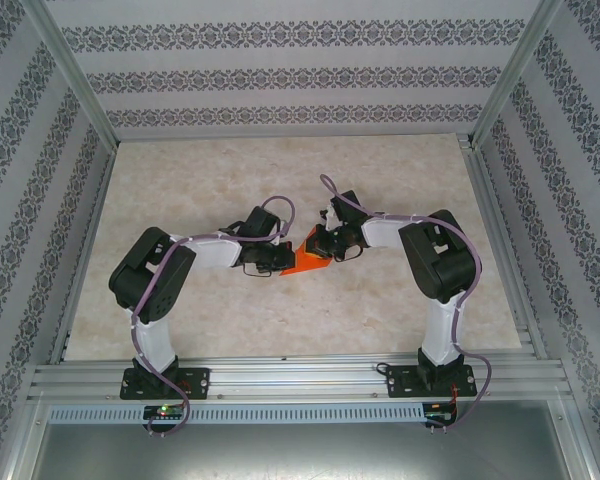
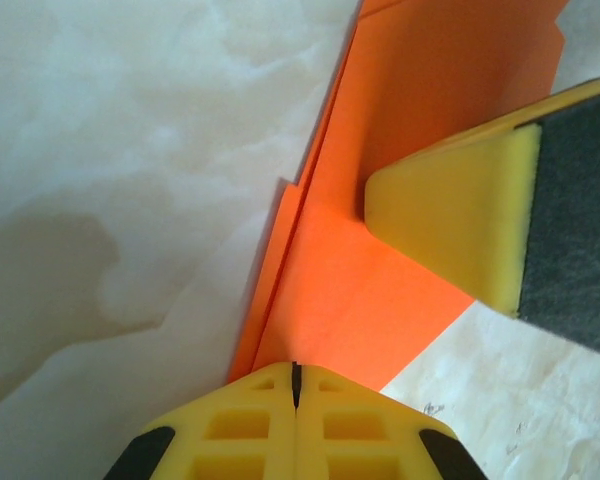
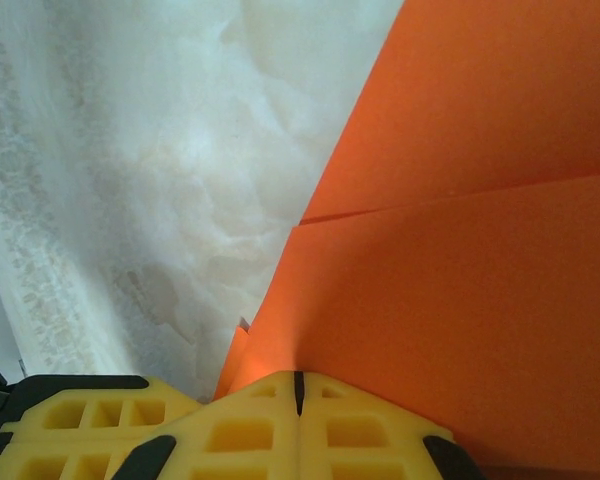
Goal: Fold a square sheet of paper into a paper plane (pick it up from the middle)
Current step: Fourth fold the wing at the center of the table, then turn over the paper at the center of the table.
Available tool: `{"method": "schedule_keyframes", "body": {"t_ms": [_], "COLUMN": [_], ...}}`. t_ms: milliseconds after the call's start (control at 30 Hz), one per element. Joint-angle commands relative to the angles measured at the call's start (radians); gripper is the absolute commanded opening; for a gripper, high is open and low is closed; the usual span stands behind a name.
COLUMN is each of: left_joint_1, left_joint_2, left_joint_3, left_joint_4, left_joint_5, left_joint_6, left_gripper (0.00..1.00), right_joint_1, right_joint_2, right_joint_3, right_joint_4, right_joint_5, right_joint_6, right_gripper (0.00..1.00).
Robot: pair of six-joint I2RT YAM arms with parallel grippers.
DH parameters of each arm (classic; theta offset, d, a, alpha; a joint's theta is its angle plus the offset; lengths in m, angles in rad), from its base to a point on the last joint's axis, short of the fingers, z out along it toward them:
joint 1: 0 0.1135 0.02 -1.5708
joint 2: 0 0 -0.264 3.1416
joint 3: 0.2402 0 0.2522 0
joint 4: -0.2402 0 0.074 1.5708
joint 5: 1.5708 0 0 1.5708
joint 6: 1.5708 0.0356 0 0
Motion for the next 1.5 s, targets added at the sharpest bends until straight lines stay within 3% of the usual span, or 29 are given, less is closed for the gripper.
{"method": "schedule_keyframes", "body": {"t_ms": [0,433,700,800,933,1133,1467], "left_joint_1": [0.021,0.047,0.045,0.045,0.045,0.045,0.048], "left_joint_2": [-0.024,-0.099,-0.162,-0.155,-0.152,-0.151,-0.160], "left_joint_3": [-0.040,-0.013,0.037,0.035,0.012,0.024,0.035], "left_joint_4": [-0.236,-0.371,-0.270,-0.173,-0.038,-0.006,-0.042], "left_joint_5": [0.011,0.035,0.053,0.012,-0.025,-0.124,-0.215], "left_joint_6": [0.079,0.187,0.137,0.052,-0.051,-0.088,-0.090], "left_gripper": [0.00,0.00,0.01,0.12,0.28,0.47,0.85], "right_joint_1": [-0.039,-0.041,-0.038,-0.037,-0.050,-0.093,-0.079], "right_joint_2": [0.069,0.072,0.030,-0.041,-0.161,-0.242,-0.186], "right_joint_3": [-0.020,-0.003,0.019,0.021,-0.034,-0.171,-0.178], "right_joint_4": [-0.118,-0.144,-0.105,-0.060,0.026,0.122,0.176], "right_joint_5": [0.148,0.151,0.076,0.042,0.066,0.138,0.141], "right_joint_6": [-0.030,-0.048,-0.049,-0.015,0.069,0.227,0.290], "right_gripper": [0.04,0.04,0.06,0.11,0.26,0.38,0.43]}}
